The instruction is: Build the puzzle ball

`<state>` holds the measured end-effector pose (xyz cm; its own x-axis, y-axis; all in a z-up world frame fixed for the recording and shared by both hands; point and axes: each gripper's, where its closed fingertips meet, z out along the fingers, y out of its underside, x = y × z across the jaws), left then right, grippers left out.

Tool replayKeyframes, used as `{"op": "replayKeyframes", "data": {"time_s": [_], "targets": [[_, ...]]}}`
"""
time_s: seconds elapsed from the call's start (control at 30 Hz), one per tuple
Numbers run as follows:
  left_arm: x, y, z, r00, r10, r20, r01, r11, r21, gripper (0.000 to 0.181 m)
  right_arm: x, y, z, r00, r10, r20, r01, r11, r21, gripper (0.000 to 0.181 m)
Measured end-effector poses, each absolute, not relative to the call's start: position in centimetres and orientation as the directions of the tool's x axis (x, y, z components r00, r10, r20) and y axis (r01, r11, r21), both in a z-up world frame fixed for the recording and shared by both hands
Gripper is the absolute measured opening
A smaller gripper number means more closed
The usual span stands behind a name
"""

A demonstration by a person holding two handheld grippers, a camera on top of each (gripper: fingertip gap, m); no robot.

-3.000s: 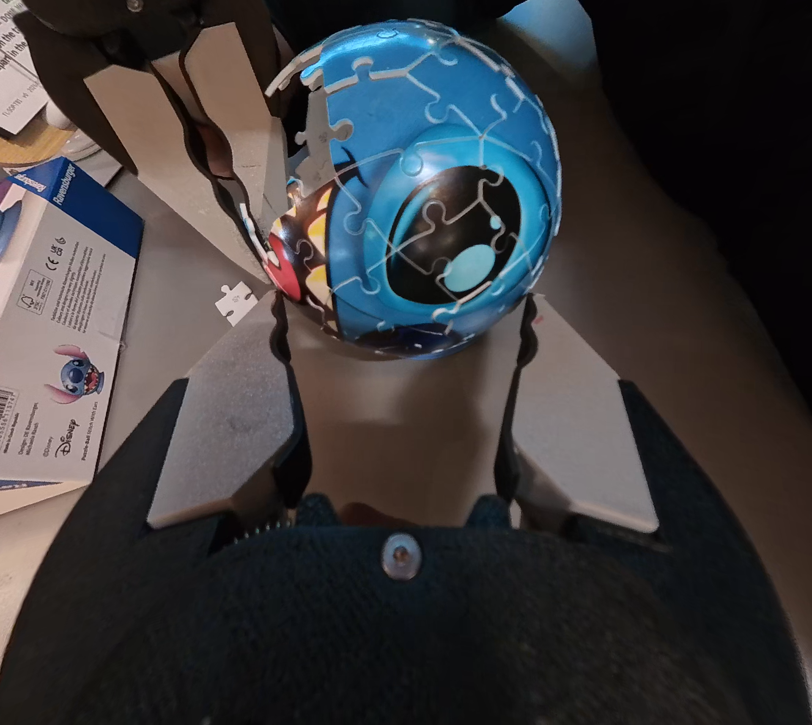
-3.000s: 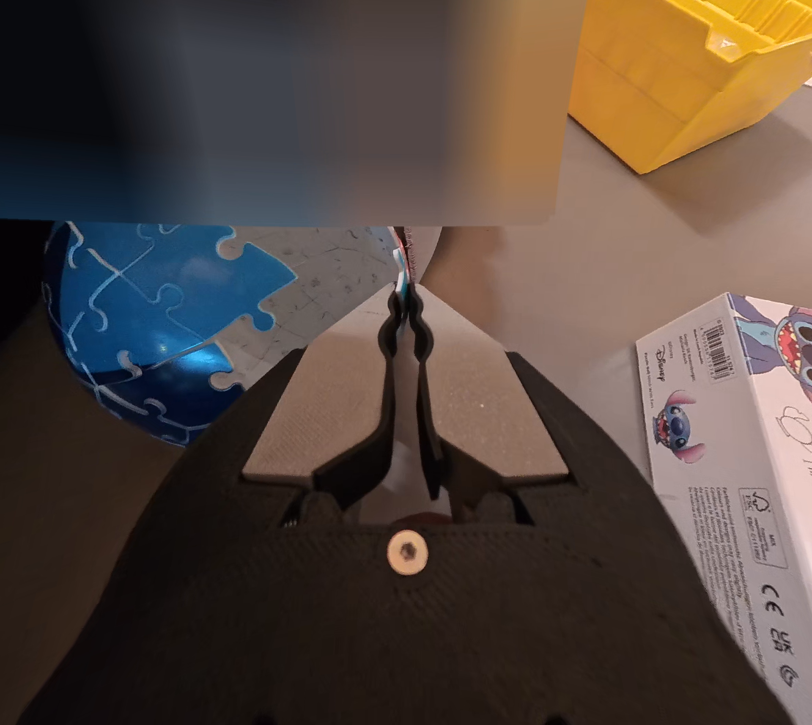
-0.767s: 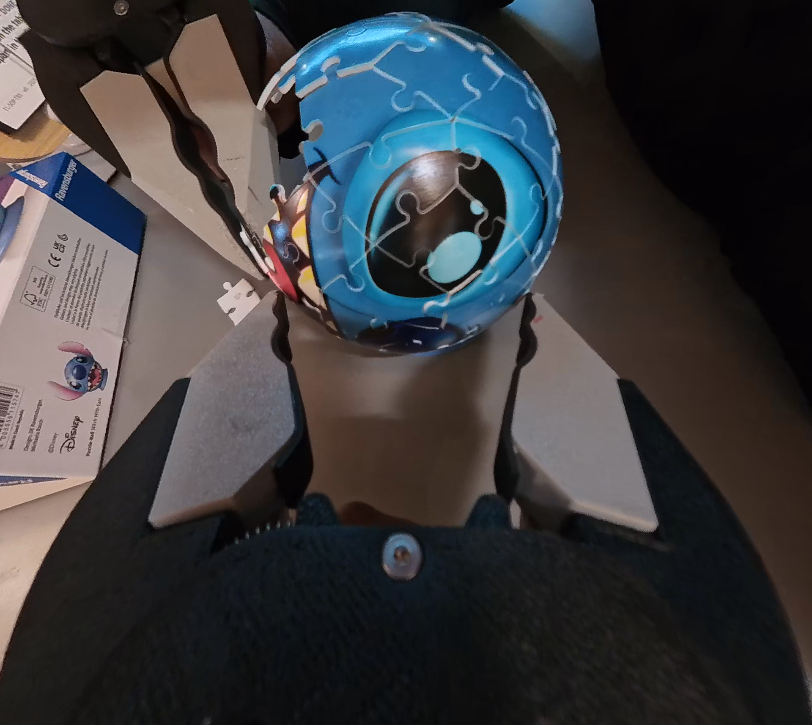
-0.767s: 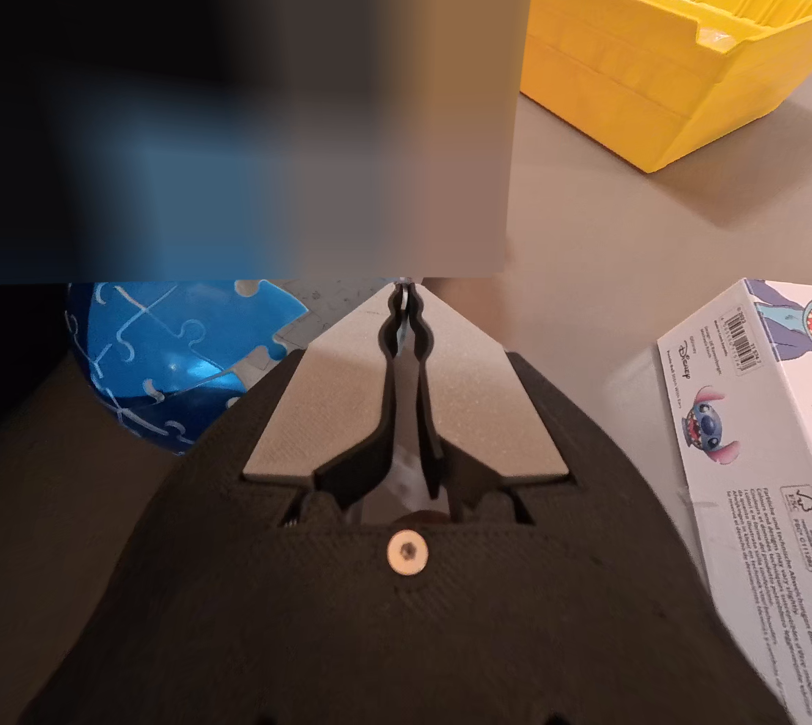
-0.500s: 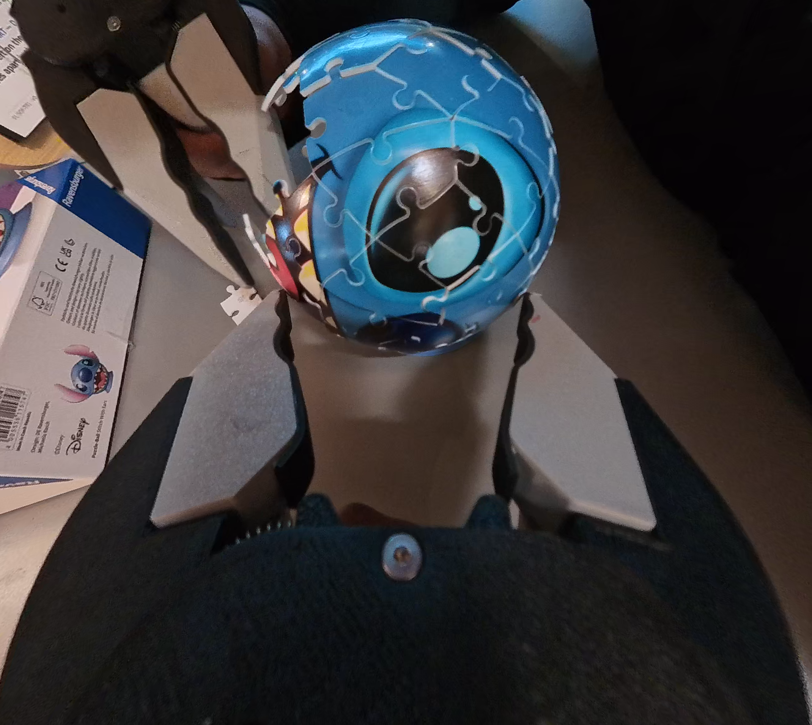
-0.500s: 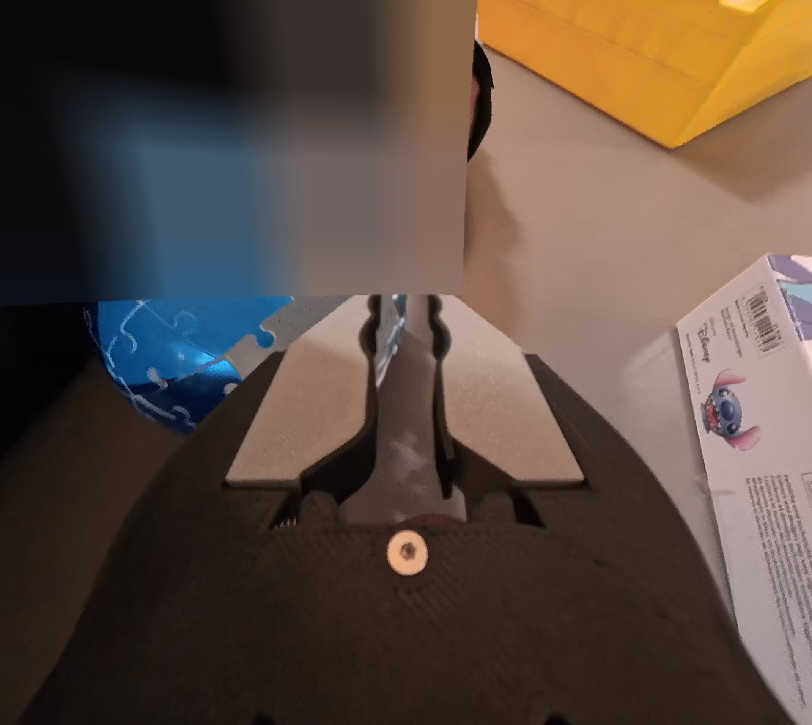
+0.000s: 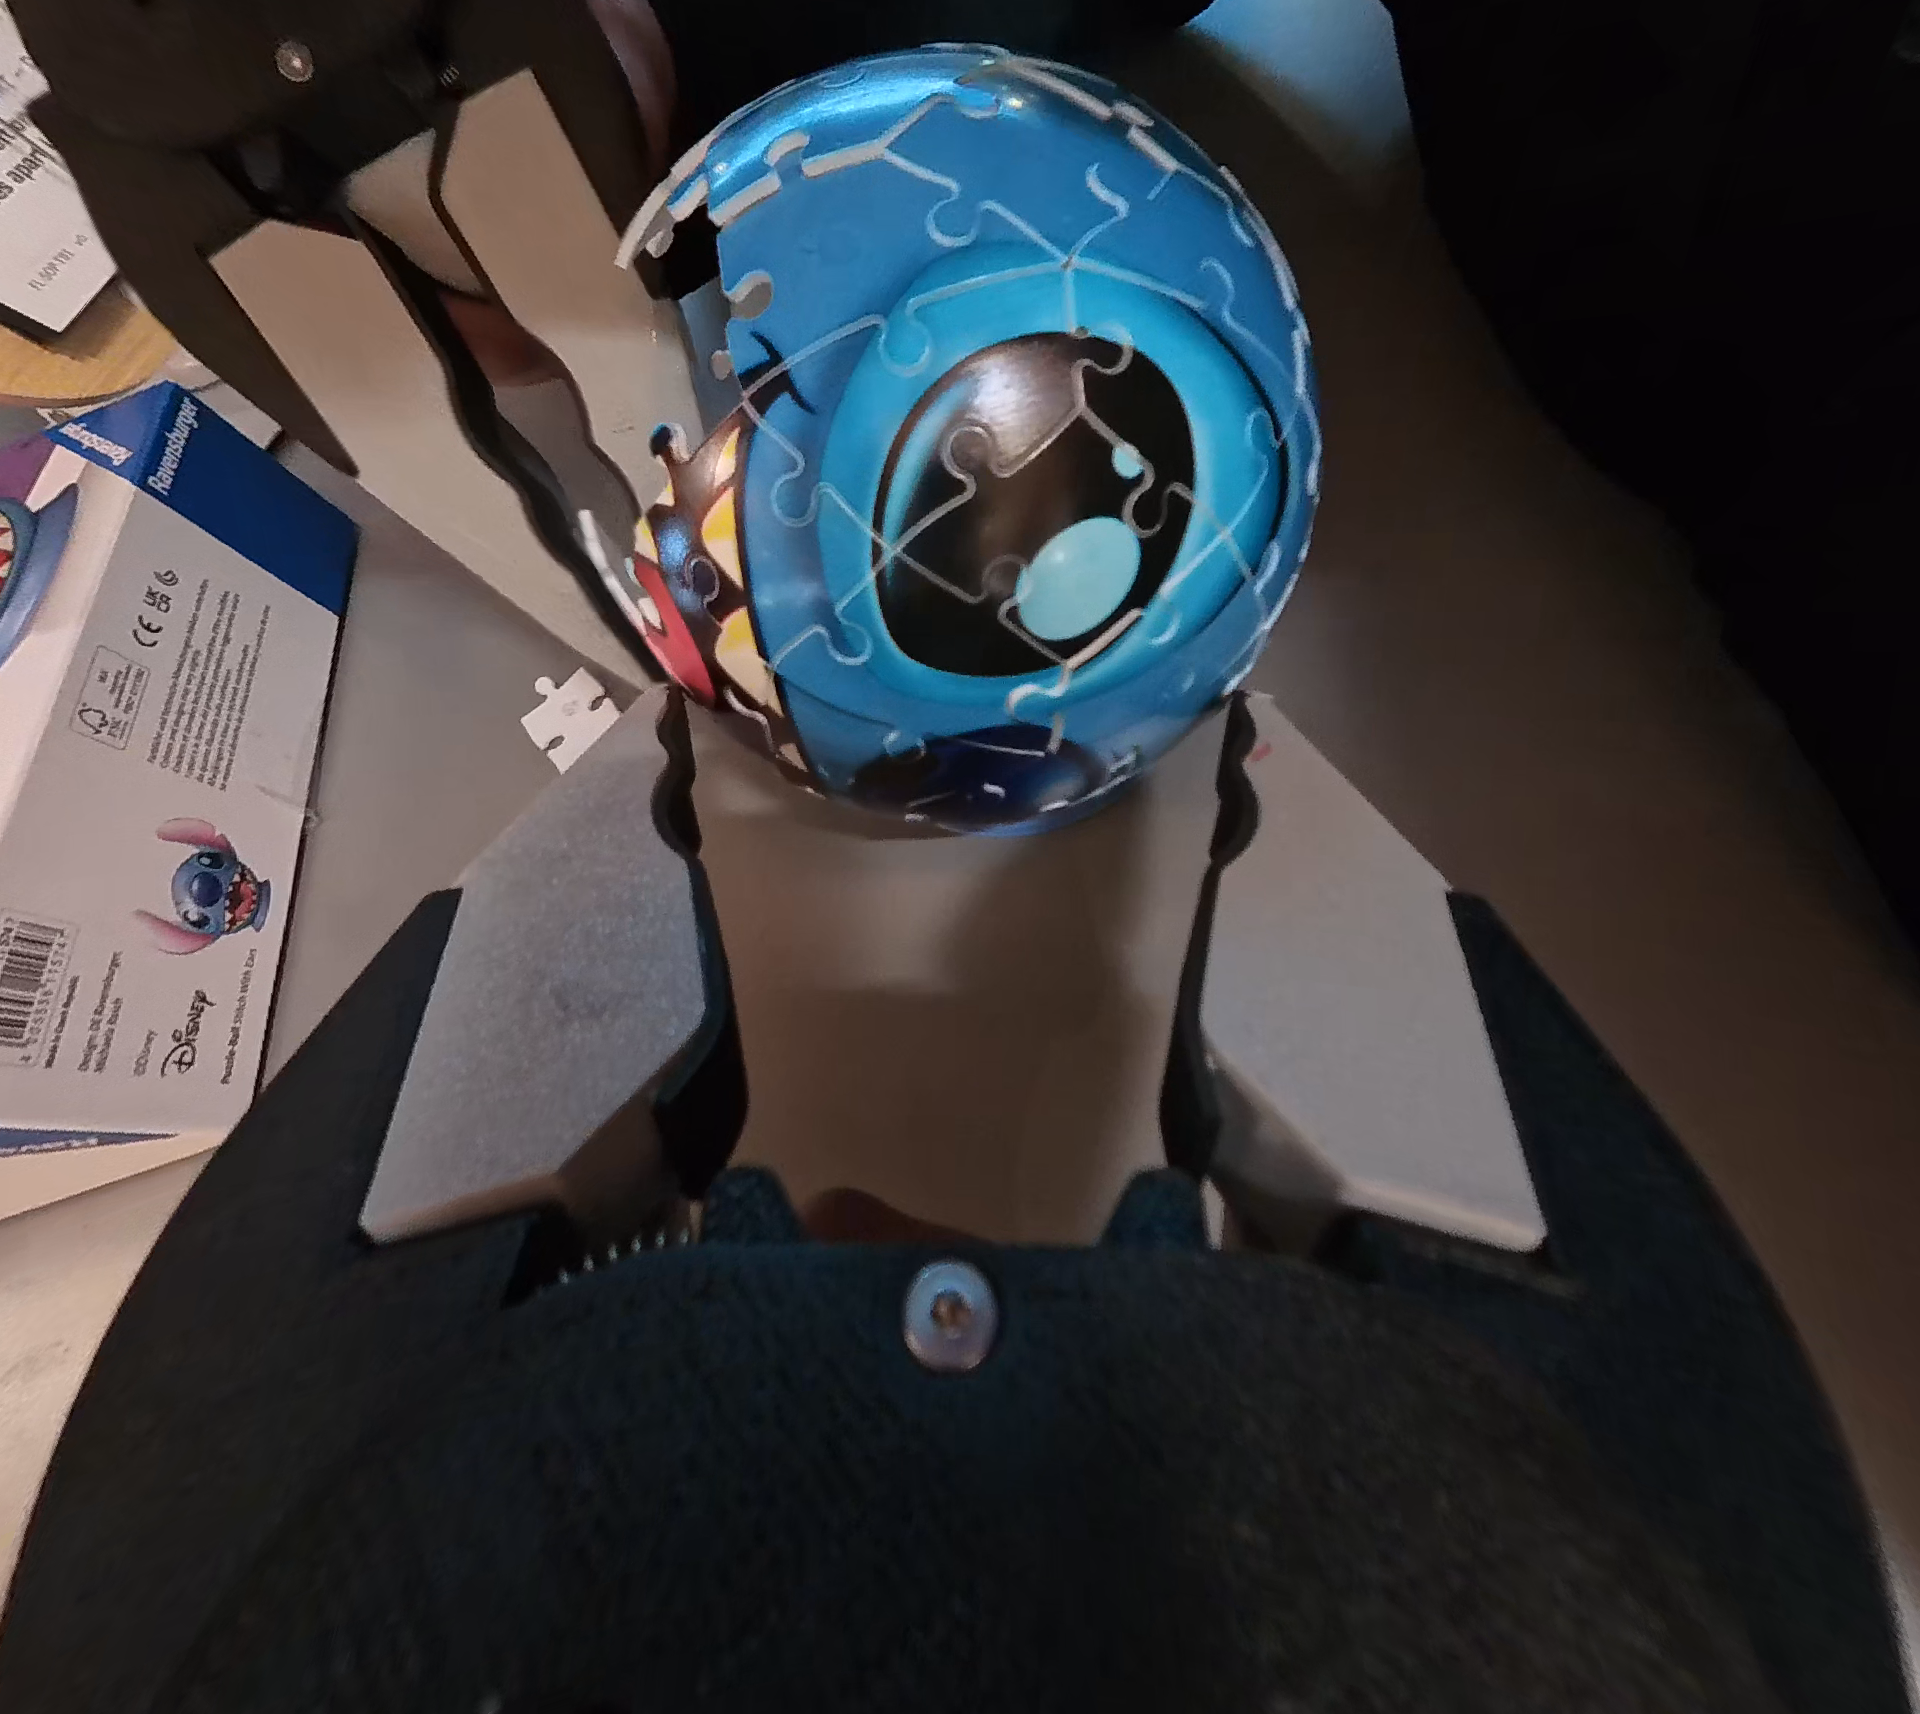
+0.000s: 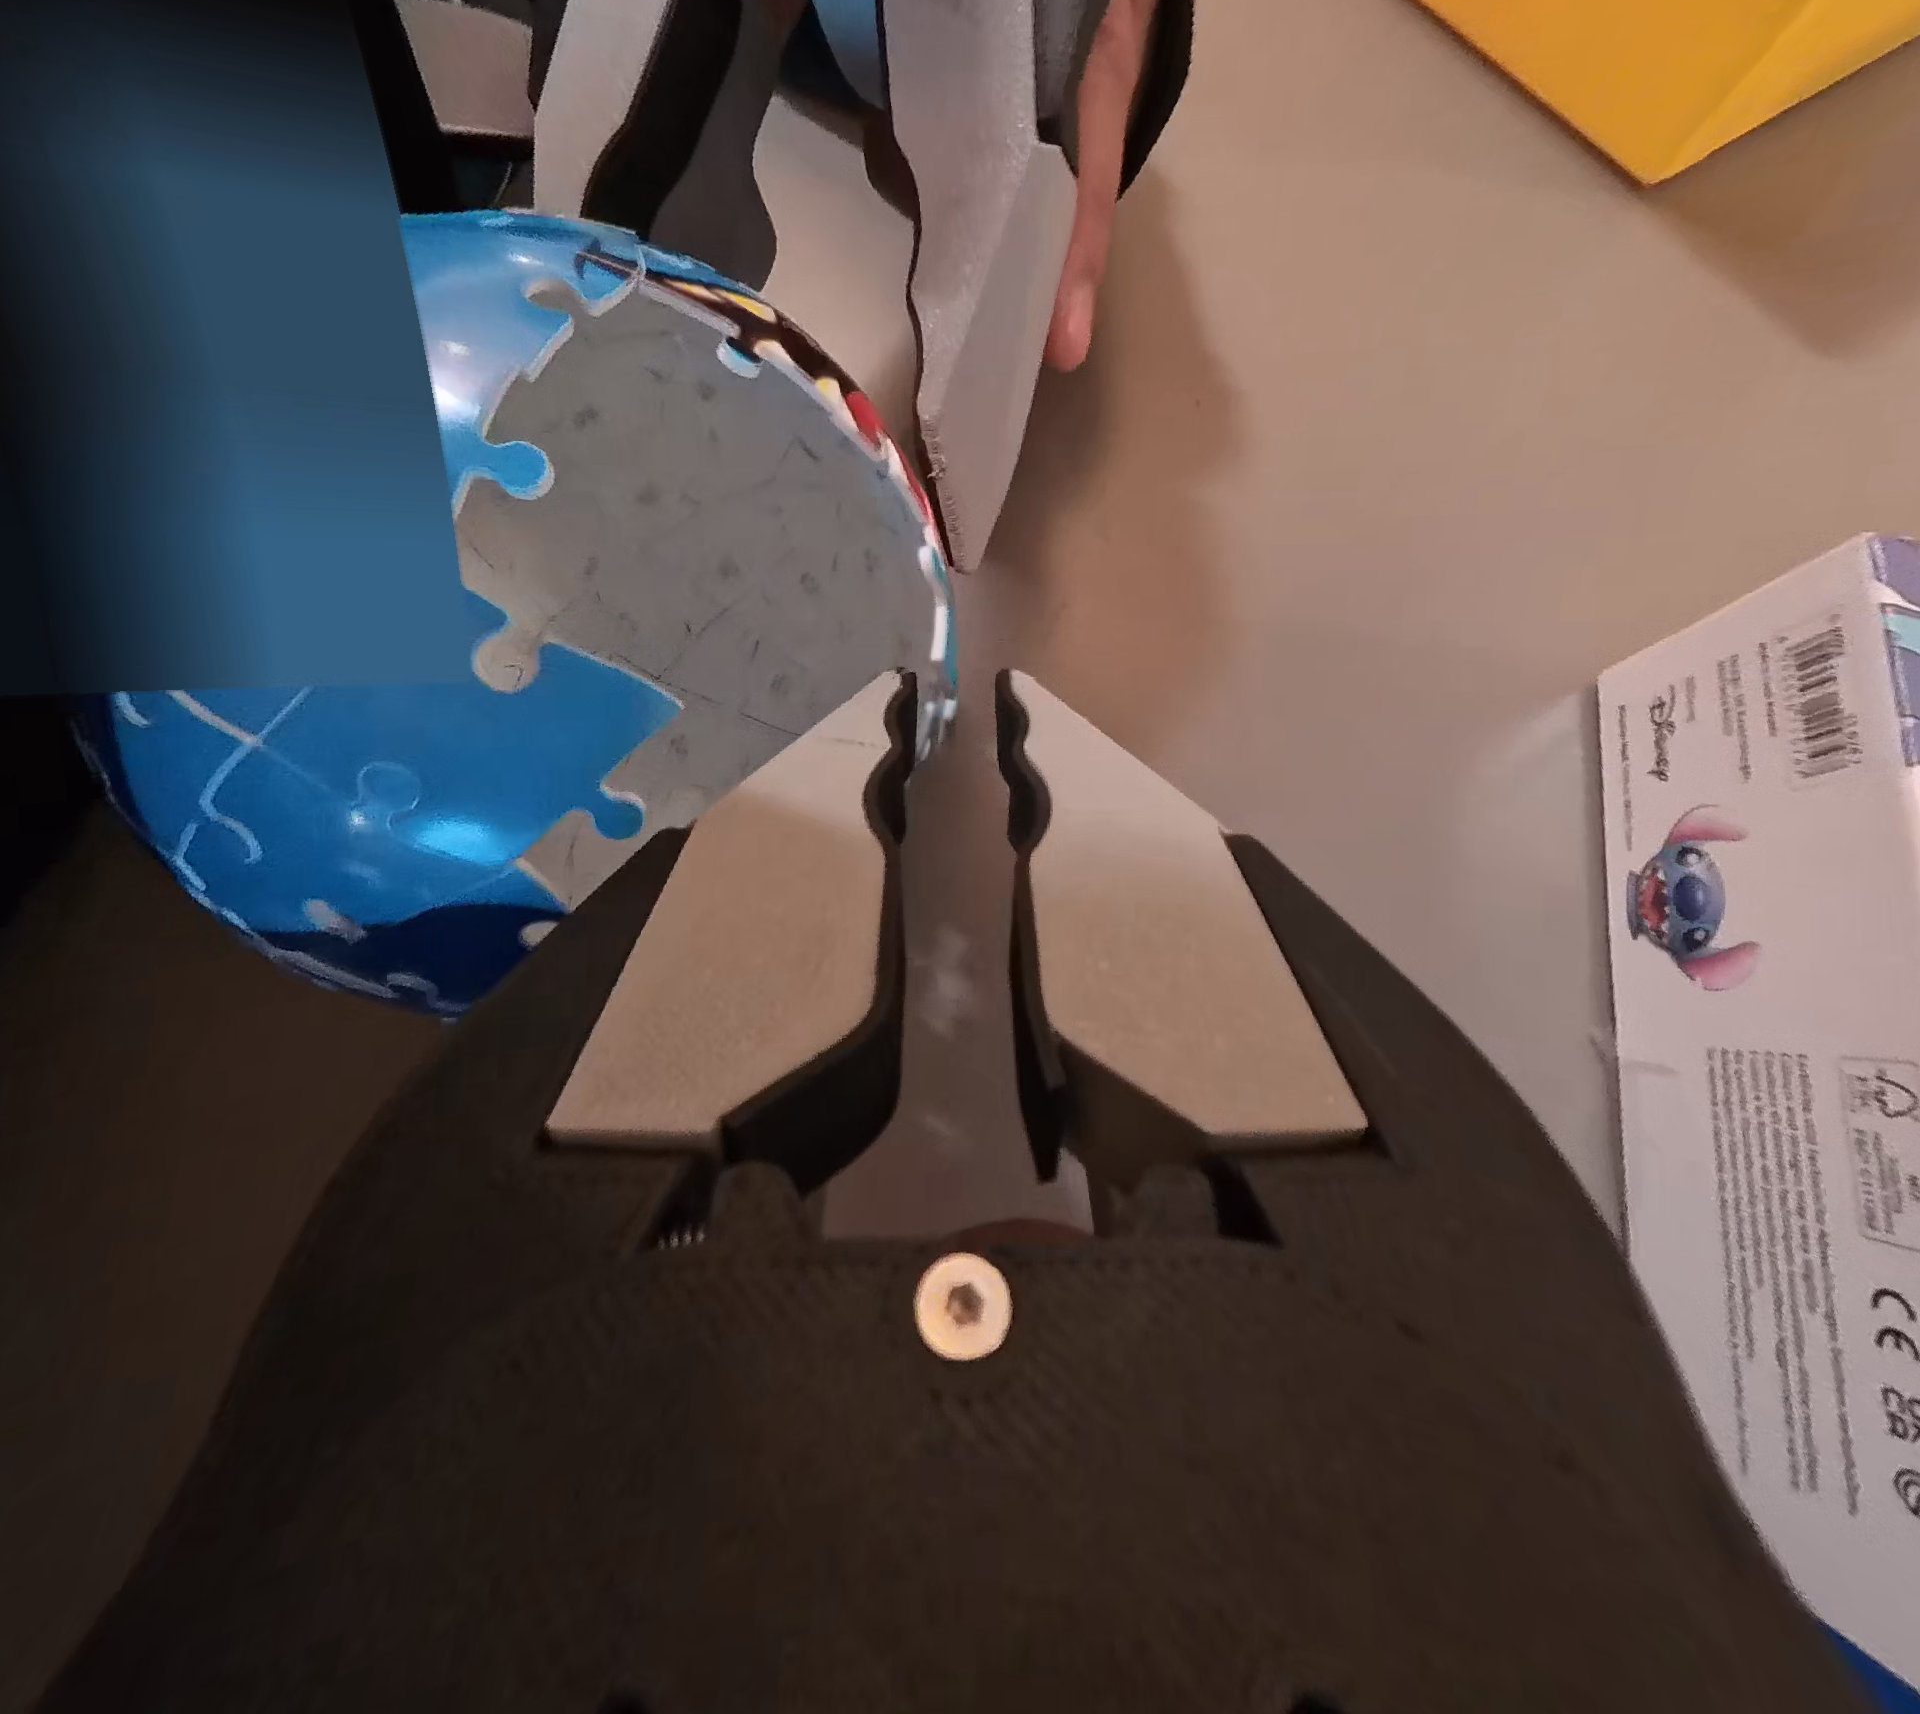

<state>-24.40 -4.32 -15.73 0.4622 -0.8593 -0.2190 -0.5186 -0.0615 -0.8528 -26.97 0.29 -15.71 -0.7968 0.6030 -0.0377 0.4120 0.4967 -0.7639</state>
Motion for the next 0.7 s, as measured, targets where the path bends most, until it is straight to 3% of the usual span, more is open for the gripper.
{"op": "replayKeyframes", "data": {"time_s": [0.1,0.7], "targets": [[-24.36,-4.36,-15.72,0.460,-0.860,-0.220,-0.520,-0.060,-0.852,0.100,-26.84,-0.08,-15.95,-0.803,0.595,-0.040,0.414,0.509,-0.754,0.003],[-24.35,-4.31,-15.39,0.469,-0.854,-0.223,-0.512,-0.057,-0.857,0.102,-27.17,-0.08,-15.56,-0.774,0.630,-0.061,0.440,0.467,-0.767,0.000]]}}
